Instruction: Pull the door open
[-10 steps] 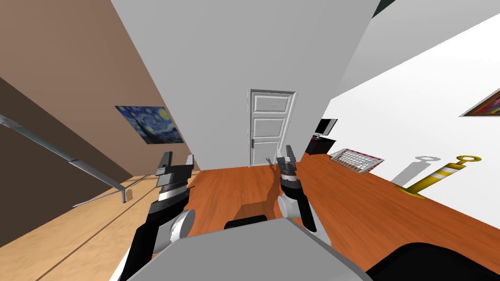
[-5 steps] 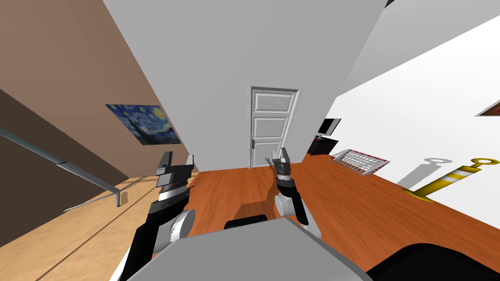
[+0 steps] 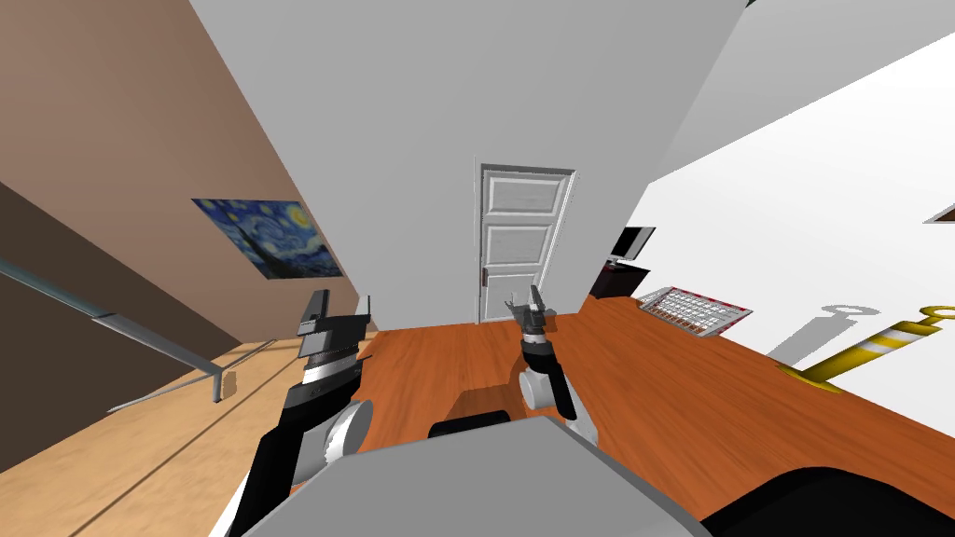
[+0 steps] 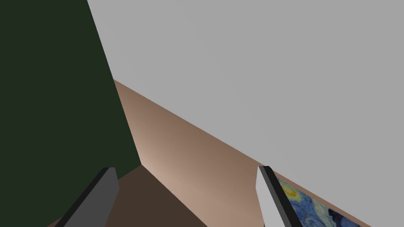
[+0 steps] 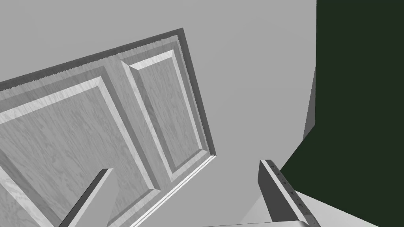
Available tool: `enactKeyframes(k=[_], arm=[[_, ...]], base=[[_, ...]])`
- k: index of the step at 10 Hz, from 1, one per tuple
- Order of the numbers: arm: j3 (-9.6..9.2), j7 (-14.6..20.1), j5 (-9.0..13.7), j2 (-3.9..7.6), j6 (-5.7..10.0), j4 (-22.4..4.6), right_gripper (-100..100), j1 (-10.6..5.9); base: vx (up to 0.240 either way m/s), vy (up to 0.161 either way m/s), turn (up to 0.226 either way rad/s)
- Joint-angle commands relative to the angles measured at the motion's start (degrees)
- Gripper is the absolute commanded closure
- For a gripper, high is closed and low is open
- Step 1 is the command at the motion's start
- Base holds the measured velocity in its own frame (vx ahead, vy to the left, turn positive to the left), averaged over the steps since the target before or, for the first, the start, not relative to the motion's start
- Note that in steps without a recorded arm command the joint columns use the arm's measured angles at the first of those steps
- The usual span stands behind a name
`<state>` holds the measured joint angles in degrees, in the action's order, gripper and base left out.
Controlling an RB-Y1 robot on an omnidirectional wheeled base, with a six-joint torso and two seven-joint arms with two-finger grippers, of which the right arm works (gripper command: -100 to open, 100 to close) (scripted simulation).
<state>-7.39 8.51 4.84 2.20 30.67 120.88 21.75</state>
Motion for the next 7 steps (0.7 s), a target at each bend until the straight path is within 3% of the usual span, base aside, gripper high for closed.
enactKeyframes(k=[1,7], arm=[[-0.52,2.1,0.9,0.56,0.60,-2.2,-100,-0.74],[-2.87,9.8,4.4,2.22,2.76,-11.4,-100,-4.45]], base=[[0.092,0.007,-0.001],[0.101,0.006,0.001]])
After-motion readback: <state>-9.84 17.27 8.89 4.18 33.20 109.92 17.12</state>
